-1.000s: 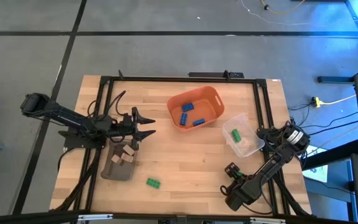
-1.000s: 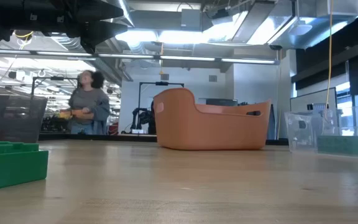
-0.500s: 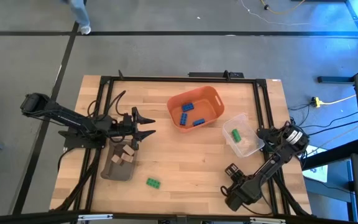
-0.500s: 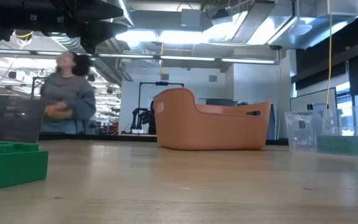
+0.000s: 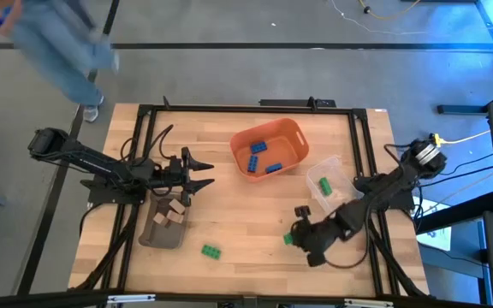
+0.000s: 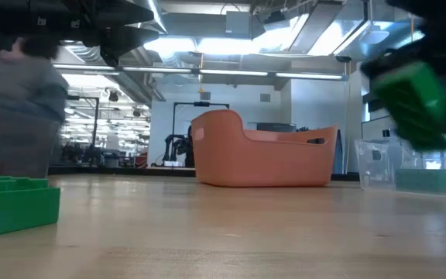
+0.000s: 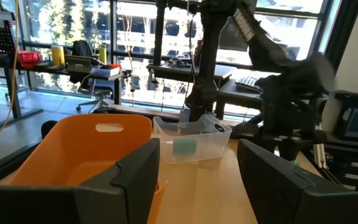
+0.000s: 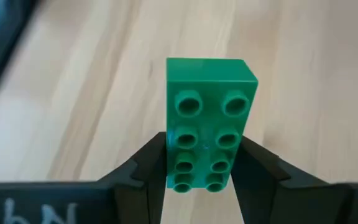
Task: Sort & place blocks by color
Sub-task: Put the right green game piece into the transparent bin
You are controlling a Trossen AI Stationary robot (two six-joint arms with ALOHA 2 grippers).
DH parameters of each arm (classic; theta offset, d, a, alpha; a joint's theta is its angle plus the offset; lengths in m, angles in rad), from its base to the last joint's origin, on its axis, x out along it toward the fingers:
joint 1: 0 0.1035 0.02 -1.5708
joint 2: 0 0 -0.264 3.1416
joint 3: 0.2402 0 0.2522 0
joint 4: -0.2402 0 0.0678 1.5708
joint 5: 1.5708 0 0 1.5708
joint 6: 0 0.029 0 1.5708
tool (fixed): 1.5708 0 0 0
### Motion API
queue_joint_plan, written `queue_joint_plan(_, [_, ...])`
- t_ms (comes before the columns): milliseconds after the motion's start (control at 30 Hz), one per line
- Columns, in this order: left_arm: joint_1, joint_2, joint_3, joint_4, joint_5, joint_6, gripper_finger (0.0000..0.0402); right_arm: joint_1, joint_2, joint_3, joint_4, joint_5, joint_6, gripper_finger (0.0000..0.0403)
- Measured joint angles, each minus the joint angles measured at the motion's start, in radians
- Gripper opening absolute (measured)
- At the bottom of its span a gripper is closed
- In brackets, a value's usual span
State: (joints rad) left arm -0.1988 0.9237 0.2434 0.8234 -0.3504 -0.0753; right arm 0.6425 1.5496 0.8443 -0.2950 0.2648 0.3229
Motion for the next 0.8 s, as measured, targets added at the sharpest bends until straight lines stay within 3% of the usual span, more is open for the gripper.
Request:
queue_joint_plan(233, [0.0, 0.0, 0.0, 0.0, 0.0, 0.0, 0.0208, -0.158, -0.036, -0.327, 0.912, 0.107, -0.225, 0.014])
queue_joint_plan(400, [0.0, 0.0, 0.0, 0.003, 0.0, 0.0, 0.0208, -0.24, -0.044, -0.401, 1.318, 0.165, -0.389, 0.014])
queue_joint_plan(467, [0.0, 0.0, 0.0, 0.003, 0.0, 0.0, 0.0208, -0.259, -0.044, -0.4, 1.382, 0.165, -0.431, 0.014])
queue_joint_plan(800, [0.0, 0.0, 0.0, 0.002, 0.0, 0.0, 0.0208, -0.308, -0.044, -0.39, 1.337, 0.162, -0.407, 0.014])
